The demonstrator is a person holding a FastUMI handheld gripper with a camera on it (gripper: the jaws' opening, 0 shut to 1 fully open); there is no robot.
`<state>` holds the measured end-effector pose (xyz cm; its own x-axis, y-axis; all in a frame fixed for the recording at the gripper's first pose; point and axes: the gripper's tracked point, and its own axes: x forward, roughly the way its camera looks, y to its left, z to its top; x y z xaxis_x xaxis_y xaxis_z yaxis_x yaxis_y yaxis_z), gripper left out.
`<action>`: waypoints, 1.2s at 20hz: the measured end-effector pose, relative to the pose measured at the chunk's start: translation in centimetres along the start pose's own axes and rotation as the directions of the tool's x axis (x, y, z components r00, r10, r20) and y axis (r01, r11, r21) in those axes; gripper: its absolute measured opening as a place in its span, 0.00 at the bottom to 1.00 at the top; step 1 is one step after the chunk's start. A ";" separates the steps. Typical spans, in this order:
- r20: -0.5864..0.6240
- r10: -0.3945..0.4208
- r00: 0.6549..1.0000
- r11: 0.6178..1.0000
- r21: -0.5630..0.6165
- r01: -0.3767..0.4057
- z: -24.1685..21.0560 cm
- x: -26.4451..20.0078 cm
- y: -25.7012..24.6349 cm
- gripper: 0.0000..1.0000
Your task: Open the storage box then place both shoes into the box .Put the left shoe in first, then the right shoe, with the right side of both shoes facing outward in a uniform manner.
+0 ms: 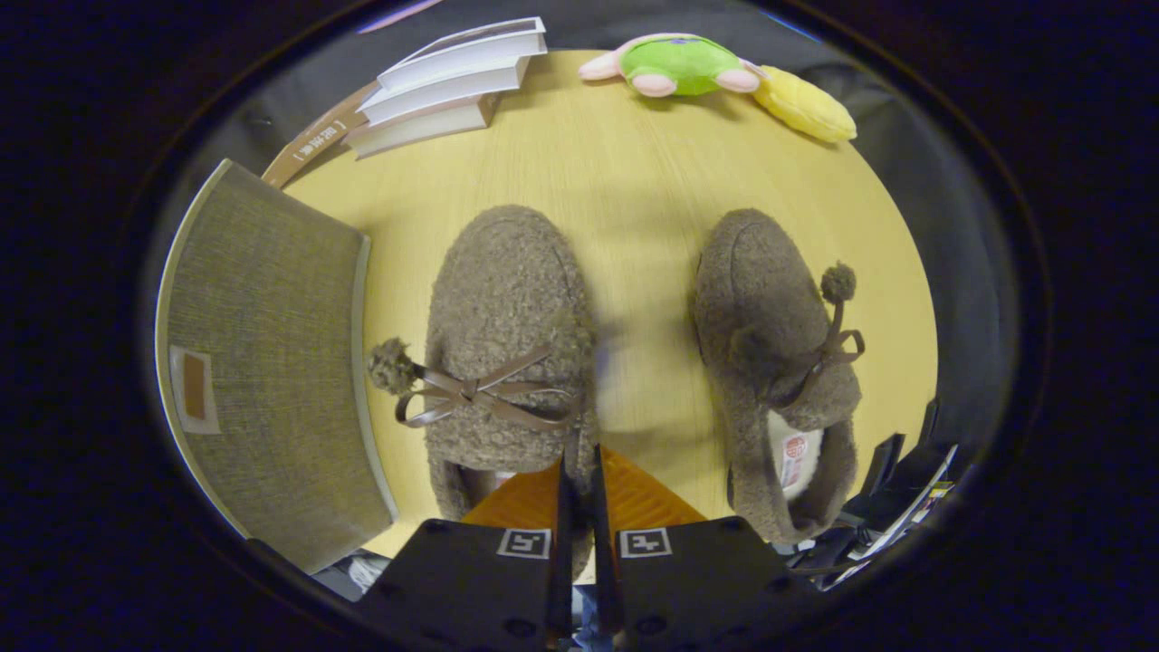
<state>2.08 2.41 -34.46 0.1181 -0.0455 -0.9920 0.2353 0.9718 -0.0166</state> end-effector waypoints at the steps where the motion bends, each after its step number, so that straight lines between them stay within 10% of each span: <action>1: -0.011 0.002 1.000 1.000 0.022 -0.002 -0.1 0.1 0.1 0.13; 13: -0.017 0.026 1.000 0.999 0.044 -0.025 -0.2 -0.5 0.6 0.03; 24: 0.054 -0.129 0.990 0.990 0.059 0.126 -0.9 -6.7 -0.5 0.03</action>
<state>0.33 2.45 -27.93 0.1391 -0.1832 -0.9732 0.3045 0.9430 -0.1340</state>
